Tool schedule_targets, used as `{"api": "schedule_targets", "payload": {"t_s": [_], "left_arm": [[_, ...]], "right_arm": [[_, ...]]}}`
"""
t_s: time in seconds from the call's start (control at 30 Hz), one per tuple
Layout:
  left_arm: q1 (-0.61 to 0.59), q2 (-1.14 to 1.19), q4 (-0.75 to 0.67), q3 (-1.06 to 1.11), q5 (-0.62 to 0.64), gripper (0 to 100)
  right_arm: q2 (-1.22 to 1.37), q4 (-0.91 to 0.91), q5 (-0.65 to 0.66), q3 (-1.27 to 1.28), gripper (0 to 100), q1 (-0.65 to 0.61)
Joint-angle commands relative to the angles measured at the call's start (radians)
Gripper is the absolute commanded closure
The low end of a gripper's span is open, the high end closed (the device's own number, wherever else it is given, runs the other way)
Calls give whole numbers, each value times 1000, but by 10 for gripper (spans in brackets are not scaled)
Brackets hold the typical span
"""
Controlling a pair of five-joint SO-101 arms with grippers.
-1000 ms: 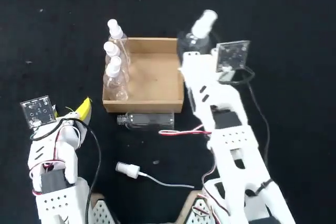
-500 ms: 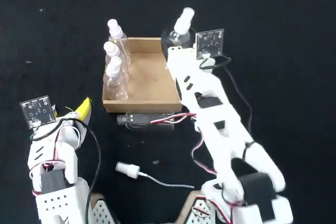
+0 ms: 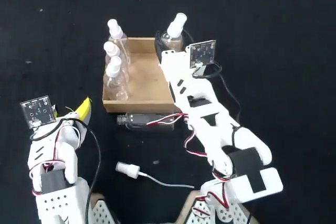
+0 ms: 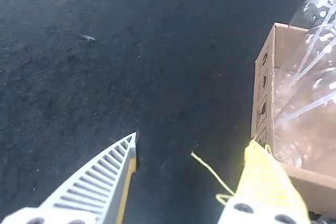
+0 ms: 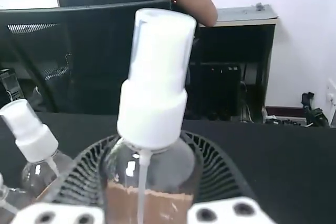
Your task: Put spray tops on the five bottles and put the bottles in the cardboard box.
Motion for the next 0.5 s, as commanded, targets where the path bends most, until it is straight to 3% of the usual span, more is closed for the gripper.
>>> {"api": "schedule_targets", "payload": {"t_s": [0.0, 0.47], "left_arm": [[-8, -6, -25, 22, -11, 795], [-8, -6, -25, 22, -11, 795]], "right_arm": [[13, -35, -2, -68, 988, -5], [196, -35, 0, -206, 987, 41]]}}
